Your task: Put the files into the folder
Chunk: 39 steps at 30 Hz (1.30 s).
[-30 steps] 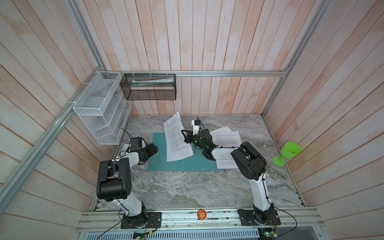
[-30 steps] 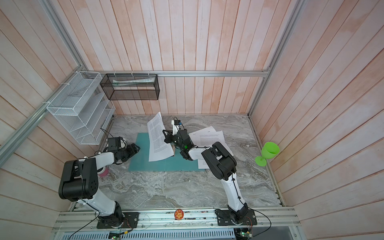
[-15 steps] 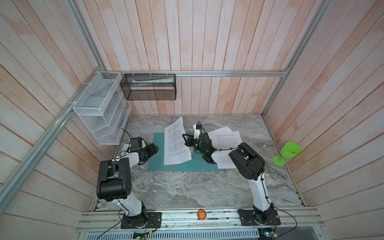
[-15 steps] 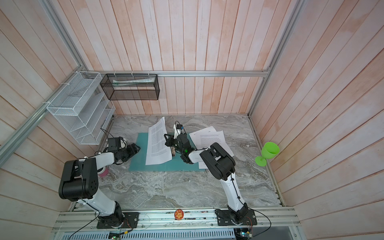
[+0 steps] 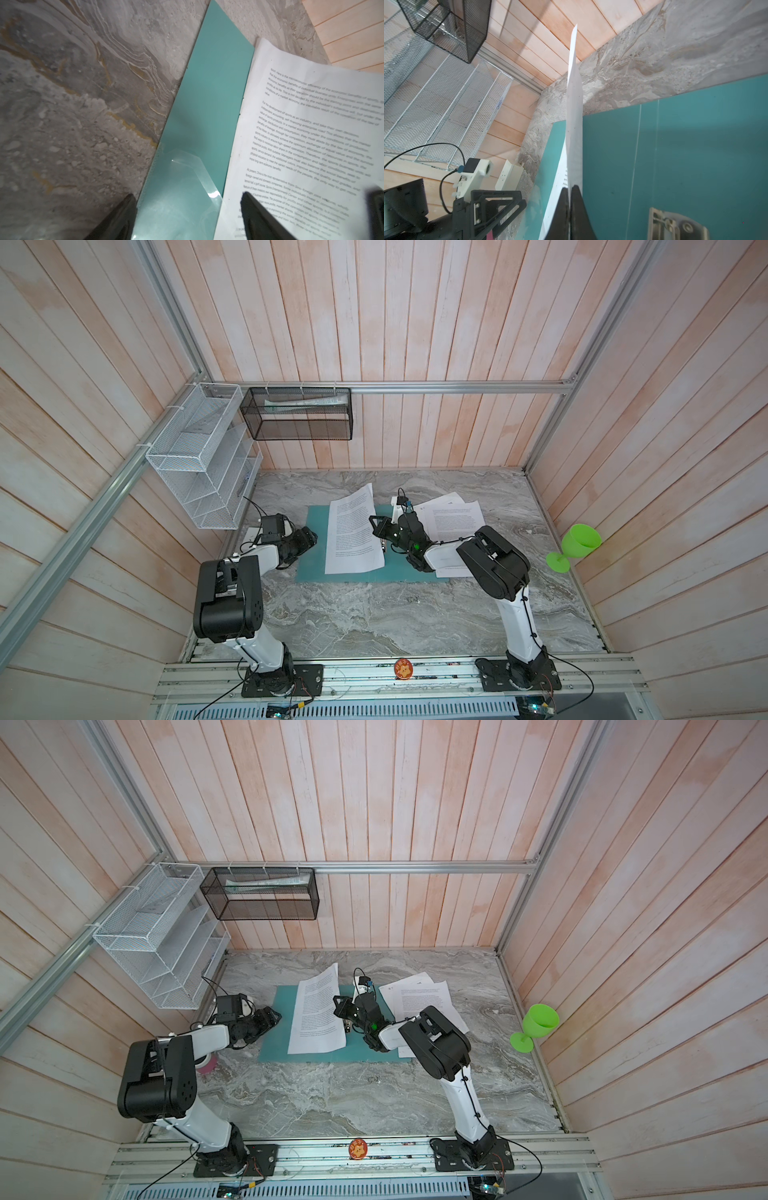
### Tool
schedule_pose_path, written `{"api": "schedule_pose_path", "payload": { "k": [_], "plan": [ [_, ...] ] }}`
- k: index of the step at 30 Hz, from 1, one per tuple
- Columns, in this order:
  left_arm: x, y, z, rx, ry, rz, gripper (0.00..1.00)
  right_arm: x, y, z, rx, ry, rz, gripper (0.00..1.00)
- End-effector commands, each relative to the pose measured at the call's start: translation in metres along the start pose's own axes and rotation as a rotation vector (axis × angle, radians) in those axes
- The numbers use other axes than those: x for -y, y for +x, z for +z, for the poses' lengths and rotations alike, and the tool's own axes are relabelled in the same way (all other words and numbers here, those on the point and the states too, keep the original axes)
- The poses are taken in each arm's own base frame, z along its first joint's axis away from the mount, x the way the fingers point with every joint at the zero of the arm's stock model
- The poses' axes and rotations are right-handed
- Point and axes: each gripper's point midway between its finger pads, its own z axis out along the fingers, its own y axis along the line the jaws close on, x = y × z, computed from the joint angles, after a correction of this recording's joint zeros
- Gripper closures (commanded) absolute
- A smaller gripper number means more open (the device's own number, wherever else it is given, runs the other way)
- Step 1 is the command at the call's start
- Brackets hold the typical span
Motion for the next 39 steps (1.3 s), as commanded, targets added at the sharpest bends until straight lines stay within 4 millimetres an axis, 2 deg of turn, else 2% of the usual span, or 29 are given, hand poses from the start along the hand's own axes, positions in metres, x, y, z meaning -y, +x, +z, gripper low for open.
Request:
{"api": "schedule_pose_path", "payload": {
  "k": [1,9,23,39],
  "plan": [
    [-0.019,0.041,0.008,-0.128,-0.056,-0.056,0.19,0.005,0.0,-0.005,0.004,0.054,0.064,1.0],
    [-0.021,0.042,0.009,-0.13,-0.059,-0.059,0.19,0.015,0.006,0.0,0.004,0.097,0.134,1.0],
    [-0.021,0.044,0.011,-0.135,-0.055,-0.061,0.19,0.01,0.015,0.015,-0.004,0.096,0.248,1.0],
    [-0.021,0.044,0.011,-0.133,-0.054,-0.064,0.19,0.021,0.023,0.025,0.006,0.11,0.417,1.0]
  ]
}}
